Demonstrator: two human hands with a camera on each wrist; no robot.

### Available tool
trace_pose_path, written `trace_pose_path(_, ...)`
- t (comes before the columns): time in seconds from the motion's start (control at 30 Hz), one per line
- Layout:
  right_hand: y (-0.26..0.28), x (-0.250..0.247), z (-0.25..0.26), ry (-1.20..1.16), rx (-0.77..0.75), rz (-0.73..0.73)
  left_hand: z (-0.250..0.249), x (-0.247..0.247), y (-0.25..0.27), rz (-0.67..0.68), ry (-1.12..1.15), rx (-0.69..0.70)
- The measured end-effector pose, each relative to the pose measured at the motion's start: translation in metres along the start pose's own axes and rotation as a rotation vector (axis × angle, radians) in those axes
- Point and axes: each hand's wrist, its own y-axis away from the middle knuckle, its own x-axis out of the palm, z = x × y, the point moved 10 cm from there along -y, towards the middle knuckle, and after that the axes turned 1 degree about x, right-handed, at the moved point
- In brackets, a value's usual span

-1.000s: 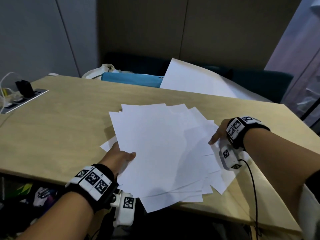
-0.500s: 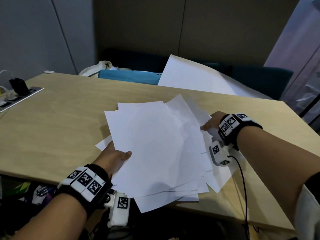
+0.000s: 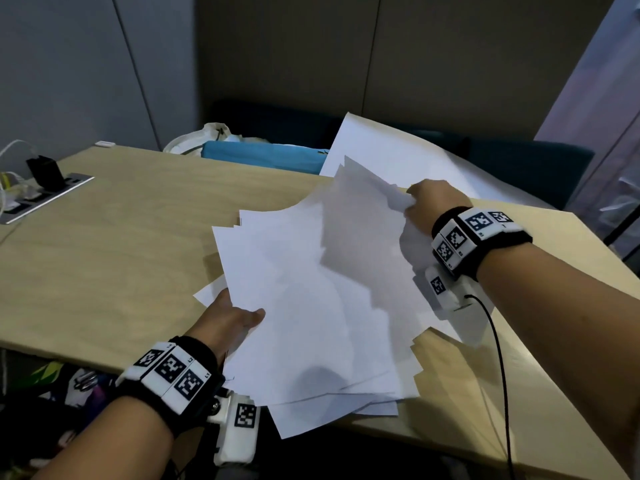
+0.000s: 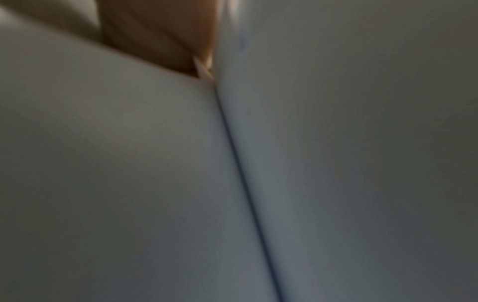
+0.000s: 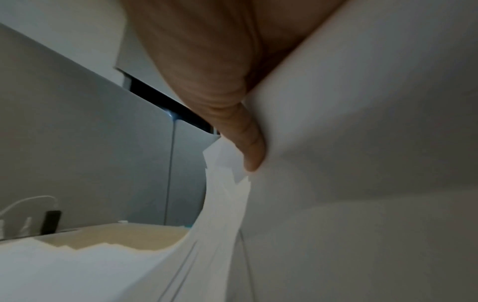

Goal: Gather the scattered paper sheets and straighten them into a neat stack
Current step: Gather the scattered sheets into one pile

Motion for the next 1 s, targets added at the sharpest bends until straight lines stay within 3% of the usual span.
trace_pose_path(0.23,0.009,-0.078,0.031,-0.038,-0.178,-0.178,-0.001,-0.002,0.004,-0.005,-0.035,-0.003)
trace_pose_path(0.43,0.033,-0.151,0.038,-0.117,-0.258,-0.441,0.002,-0.001,0.003,-0.03,-0.01,-0.039)
trace_pose_path(0.7,0.037,-0.184,0.004,-0.654,-0.19,-0.532,0.002,-0.007,0.004,-0.046,-0.088,-0.049)
trace_pose_path(0.83,0.03,-0.16,-0.006,-0.879,-0.144,-0.437,0.004,-0.01,0.001,-0.07,-0.176,-0.062)
trace_pose_path(0.9,0.027,-0.12,0.0,-0.966,-0.127,-0.268,-0.007,-0.006,0.013,-0.137,-0.212,-0.059)
trace_pose_path(1.0,0.03,-0.033,0.0,-0.945,0.041,-0.008,-0.012,-0.005,0.017,-0.201,-0.138,-0.067)
